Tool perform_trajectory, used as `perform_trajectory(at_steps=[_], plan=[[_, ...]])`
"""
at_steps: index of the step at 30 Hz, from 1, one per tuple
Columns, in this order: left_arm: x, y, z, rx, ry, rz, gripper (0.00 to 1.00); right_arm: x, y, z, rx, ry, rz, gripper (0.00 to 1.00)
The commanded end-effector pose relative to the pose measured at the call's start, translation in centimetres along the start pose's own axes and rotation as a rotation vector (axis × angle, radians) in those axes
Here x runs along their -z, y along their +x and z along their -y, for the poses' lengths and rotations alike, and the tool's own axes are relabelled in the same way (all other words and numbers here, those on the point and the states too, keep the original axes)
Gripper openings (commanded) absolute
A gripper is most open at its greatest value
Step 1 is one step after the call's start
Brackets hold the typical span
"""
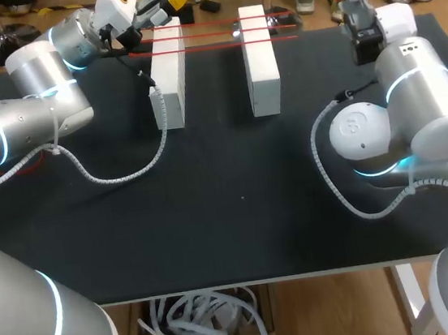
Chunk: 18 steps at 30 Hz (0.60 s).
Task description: Grab the tape and strap the tape.
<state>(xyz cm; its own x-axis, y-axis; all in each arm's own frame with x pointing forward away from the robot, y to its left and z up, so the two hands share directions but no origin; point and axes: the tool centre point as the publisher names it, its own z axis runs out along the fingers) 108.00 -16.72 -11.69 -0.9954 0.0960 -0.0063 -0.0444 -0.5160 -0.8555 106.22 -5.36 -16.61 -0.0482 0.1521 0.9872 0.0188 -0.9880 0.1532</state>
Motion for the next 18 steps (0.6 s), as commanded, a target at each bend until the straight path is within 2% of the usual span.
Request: perform_trajectory(at_steps=[1,2,4,18], plan=[[0.06,-0.15,-0.09,0.001,0.002,-0.003,0.0,0.06,0.25,-0.03,0.007,-0.002,0.004,0.28],[0.06,-0.15,-0.09,0.001,0.002,-0.003,0.0,0.07,0.26,-0.04,0.007,-0.002,0.002,0.14],[0.06,-0.15,-0.09,0.001,0.002,-0.003,0.0,0.08,0.29,-0.06,0.009,-0.002,0.003,0.0],[0.06,-0.15,-0.09,0.001,0.002,-0.003,0.0,-0.1,0.52,-0.1,0.034,0.006,-0.005,0.0]])
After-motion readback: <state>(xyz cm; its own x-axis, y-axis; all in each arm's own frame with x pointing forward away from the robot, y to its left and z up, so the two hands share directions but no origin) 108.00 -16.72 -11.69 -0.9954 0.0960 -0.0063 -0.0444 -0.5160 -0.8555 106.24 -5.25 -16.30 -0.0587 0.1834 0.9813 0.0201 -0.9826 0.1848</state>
